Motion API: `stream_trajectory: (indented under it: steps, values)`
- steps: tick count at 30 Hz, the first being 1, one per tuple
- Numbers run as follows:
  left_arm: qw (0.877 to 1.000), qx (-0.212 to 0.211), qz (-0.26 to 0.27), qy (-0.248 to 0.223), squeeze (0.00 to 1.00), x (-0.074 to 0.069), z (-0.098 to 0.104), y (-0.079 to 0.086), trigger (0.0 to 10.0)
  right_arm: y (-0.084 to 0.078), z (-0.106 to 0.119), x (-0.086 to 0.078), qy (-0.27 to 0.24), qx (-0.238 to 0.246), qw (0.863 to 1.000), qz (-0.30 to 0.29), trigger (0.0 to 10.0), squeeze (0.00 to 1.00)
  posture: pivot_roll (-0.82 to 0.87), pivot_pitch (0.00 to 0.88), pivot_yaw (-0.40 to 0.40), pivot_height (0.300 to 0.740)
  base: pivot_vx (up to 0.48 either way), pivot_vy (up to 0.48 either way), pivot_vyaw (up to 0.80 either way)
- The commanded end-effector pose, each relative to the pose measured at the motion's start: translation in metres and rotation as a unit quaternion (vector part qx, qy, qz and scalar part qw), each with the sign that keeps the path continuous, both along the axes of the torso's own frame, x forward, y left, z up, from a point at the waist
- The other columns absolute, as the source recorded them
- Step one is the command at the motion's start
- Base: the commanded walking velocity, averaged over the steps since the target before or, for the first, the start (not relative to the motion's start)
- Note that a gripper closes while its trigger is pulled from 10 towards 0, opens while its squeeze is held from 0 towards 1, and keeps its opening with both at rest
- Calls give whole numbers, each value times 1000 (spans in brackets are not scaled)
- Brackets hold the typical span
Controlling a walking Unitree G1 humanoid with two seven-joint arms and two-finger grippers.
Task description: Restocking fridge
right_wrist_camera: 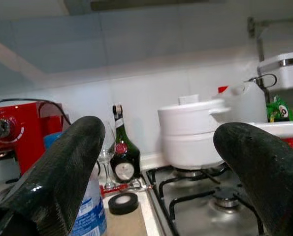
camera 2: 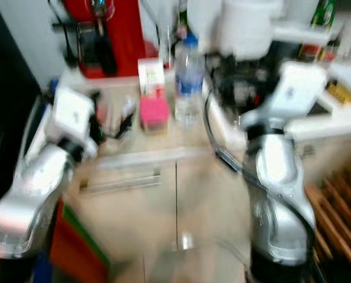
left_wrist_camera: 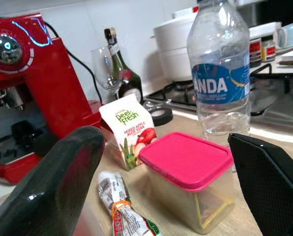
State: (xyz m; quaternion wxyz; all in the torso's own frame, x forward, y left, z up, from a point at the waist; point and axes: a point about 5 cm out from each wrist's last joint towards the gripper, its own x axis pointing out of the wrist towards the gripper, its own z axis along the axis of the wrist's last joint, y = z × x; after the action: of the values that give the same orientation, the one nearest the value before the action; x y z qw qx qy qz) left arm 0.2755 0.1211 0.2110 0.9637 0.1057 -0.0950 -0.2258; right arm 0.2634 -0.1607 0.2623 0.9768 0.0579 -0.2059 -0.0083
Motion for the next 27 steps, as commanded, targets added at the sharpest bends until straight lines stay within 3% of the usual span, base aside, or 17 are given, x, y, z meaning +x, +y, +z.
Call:
stream_trajectory:
  steps: [1, 3, 5, 6, 8, 9, 14, 22, 27]
  values:
    - [1000, -2, -7, -5, 0, -2, 4, 5, 10000, 6, 5, 0, -8, 0, 1000, 19, 10000, 0, -18, 0, 34, 740, 0, 0, 0]
    - [999, -7, -47, -9, 0, -8, 7, 3, 10000, 6, 13, 5, -16, 8, 999, 49, 10000, 0, -16, 0, 32, 740, 0, 0, 0]
    - [999, -7, -53, -7, 0, -9, 7, 3, 10000, 7, 14, 7, -17, 12, 997, 69, 10000, 0, -16, 0, 32, 740, 0, 0, 0]
    - [998, -8, -54, -5, 0, -9, 7, 3, 10000, 8, 15, 8, -15, 11, 997, 80, 10000, 616, -17, 0, 32, 740, 0, 0, 0]
    - [998, -8, -55, -4, 0, -9, 7, 3, 10000, 9, 16, 9, -14, 9, 996, 87, 10000, 616, -17, 0, 32, 740, 0, 0, 0]
    - [998, -7, -57, -5, 0, -8, 7, 2, 10000, 10, 17, 12, -13, 5, 995, 94, 10000, 1000, -21, 0, 33, 740, 0, 0, 0]
    - [998, -4, -61, -4, 0, -5, 7, -2, 10000, 14, 19, 29, 13, -21, 994, 106, 10000, 1000, -26, 3, 30, 740, 0, 0, 0]
    - [998, 0, -70, 4, 0, -3, 7, -3, 10000, 25, 11, 61, 81, 0, 991, 106, 10000, 1000, -20, 14, 22, 740, 0, 0, 0]
    - [996, -2, -86, 5, 0, -5, 9, -5, 10000, 32, 13, 75, 87, 11, 989, 120, 10000, 1000, -9, 17, 14, 740, 0, 0, 0]
